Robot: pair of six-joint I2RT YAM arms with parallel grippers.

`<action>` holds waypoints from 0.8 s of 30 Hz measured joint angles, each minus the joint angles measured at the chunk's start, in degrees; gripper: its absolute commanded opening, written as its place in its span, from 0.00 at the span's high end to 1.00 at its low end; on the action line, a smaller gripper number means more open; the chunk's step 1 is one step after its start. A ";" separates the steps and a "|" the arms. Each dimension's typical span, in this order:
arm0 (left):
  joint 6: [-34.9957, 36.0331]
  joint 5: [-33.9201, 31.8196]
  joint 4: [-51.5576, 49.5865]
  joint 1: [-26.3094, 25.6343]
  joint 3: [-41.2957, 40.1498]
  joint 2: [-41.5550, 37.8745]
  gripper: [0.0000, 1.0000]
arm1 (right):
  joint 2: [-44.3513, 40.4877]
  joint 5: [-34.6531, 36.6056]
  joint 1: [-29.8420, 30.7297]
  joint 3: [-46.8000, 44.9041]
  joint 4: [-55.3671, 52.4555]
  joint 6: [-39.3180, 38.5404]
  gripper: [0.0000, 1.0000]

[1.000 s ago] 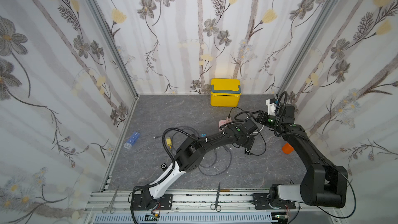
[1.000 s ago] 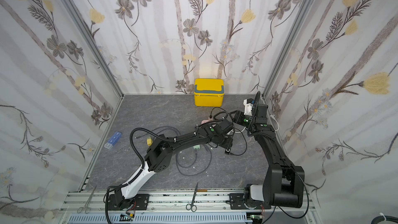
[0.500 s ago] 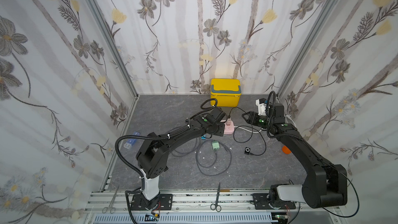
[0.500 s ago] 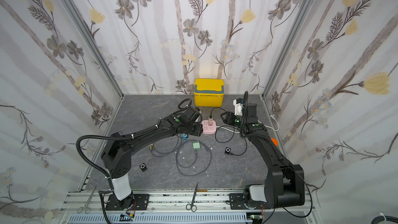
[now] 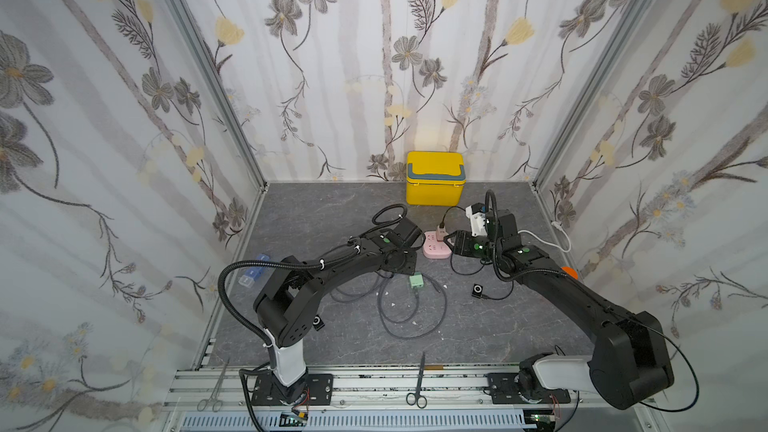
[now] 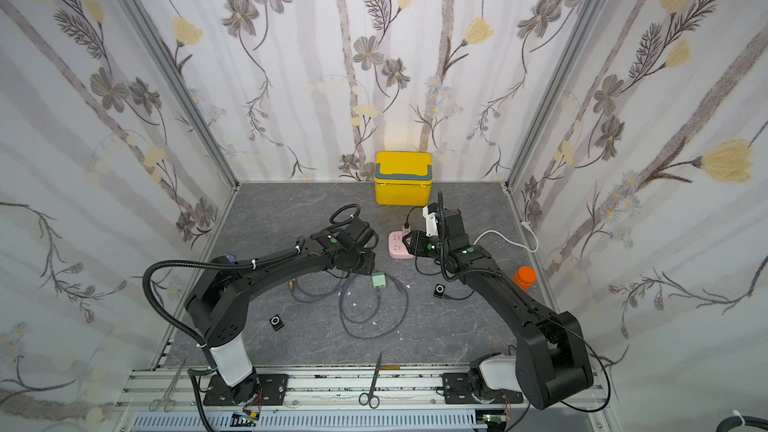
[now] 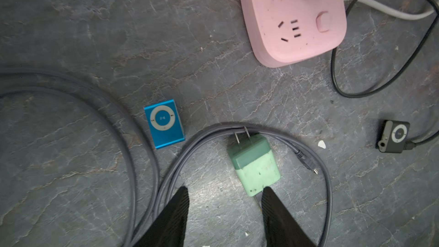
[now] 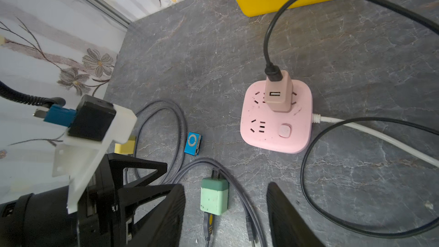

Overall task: Charge mp3
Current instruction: Pick up the plug from the center of the board.

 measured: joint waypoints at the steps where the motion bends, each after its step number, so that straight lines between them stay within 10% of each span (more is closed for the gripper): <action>1: 0.02 0.07 0.02 -0.42 -0.09 0.13 0.43 | -0.63 0.59 0.28 -0.92 -0.09 0.37 0.45; 14: 10.34 1.40 0.92 -2.47 -4.94 1.27 0.32 | -7.26 2.80 4.83 -12.46 1.29 5.60 0.46; 24: 0.02 6.91 4.85 -2.89 -2.73 5.57 0.31 | -10.25 7.48 8.57 -17.86 3.80 9.99 0.50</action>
